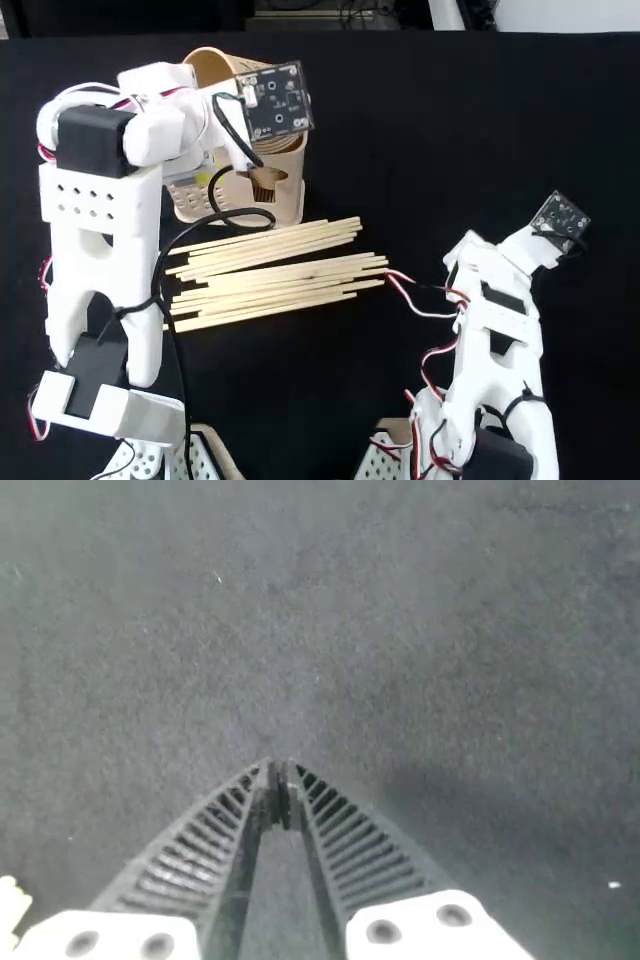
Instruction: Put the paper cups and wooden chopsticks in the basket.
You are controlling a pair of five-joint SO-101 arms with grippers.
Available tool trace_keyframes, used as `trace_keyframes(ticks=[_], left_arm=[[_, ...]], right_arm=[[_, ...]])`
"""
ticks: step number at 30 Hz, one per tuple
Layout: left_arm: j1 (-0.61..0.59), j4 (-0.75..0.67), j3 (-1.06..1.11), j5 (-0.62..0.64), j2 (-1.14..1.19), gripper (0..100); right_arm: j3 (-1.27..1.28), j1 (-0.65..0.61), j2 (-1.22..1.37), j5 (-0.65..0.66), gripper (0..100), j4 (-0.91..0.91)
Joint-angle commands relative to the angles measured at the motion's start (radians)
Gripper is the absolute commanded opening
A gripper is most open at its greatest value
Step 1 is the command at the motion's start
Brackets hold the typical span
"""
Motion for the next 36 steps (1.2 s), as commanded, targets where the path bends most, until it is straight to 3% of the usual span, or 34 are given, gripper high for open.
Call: trace_keyframes(ticks=[1, 6, 14, 18, 22, 25, 28, 31, 36], left_arm=[[0.012, -0.003, -0.051, 0.02, -0.015, 29], [0.01, 0.002, -0.084, 0.034, -0.025, 29], [0.008, -0.006, -0.275, 0.31, -0.152, 29], [-0.019, -0.003, -0.334, 0.54, -0.216, 29], [-0.199, 0.009, -0.329, 0.895, -0.298, 29], [-0.452, 0.009, -0.171, 1.103, -0.35, 29], [-0.633, 0.009, 0.096, 1.206, -0.414, 29], [-0.69, -0.029, 0.366, 1.189, -0.532, 29], [-0.691, -0.245, 0.883, 1.197, -0.867, 29]], right_arm=[[-0.001, -0.017, -0.022, 0.009, 1.5, -0.029], [-0.002, -0.017, -0.022, 0.009, 1.5, -0.029], [-0.008, -0.018, -0.022, 0.009, 1.5, -0.031], [-0.041, -0.018, -0.024, 0.002, 1.5, -0.028], [-0.128, -0.061, -0.033, 0.0, 1.4, -0.023], [-0.156, -0.163, -0.104, 0.006, 1.2, -0.003], [-0.217, -0.264, -0.248, 0.009, 1.2, 0.06], [-0.357, -0.325, -0.407, 0.009, 1.2, 0.163], [-0.667, -0.47, -0.509, 0.008, 1.2, 0.328]])
